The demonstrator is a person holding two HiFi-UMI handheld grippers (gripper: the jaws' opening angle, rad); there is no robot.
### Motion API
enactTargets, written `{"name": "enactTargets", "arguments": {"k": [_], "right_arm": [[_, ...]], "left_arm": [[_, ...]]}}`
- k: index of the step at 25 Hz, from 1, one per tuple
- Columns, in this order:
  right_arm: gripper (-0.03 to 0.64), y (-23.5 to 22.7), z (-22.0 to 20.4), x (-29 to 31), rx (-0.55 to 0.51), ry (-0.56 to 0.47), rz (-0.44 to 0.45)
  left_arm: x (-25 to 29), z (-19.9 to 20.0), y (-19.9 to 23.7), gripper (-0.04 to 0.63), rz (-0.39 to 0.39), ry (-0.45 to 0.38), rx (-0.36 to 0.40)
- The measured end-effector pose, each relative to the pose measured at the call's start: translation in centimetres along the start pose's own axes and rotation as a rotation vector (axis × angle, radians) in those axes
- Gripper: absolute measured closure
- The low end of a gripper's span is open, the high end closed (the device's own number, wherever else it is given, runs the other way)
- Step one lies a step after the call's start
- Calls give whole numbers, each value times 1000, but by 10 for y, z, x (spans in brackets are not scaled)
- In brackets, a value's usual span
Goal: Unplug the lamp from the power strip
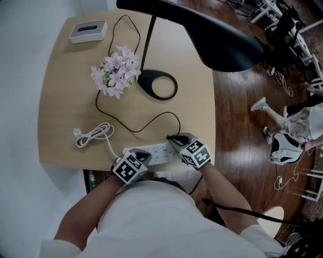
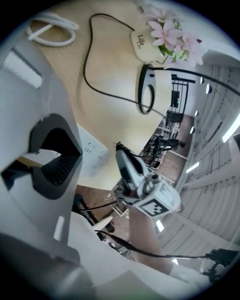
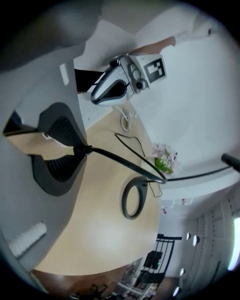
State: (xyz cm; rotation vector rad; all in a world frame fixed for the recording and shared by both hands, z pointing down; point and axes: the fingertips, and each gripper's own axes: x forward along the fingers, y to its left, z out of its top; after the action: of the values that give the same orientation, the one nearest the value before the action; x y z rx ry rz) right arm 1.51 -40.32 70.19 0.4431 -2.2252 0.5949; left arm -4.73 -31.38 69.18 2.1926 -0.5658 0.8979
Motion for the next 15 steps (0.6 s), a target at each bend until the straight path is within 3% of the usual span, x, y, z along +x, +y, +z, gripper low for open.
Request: {"name": "enactTargets", "arguments": {"k": [3, 6, 11, 15], "right_arm": [[557, -18, -7, 7, 111, -11, -24], [554, -24, -4, 10, 152, -41, -47], [503, -27, -6, 2, 107, -22, -129], [503, -20, -2, -17, 73, -74, -145]], "left_arm": [[-26, 22, -1, 594, 20, -128, -21], [-52, 34, 0, 594, 57, -203, -30], [-82, 39, 3, 594, 139, -277, -53], [-106, 45, -3, 594, 197, -348, -58]]}}
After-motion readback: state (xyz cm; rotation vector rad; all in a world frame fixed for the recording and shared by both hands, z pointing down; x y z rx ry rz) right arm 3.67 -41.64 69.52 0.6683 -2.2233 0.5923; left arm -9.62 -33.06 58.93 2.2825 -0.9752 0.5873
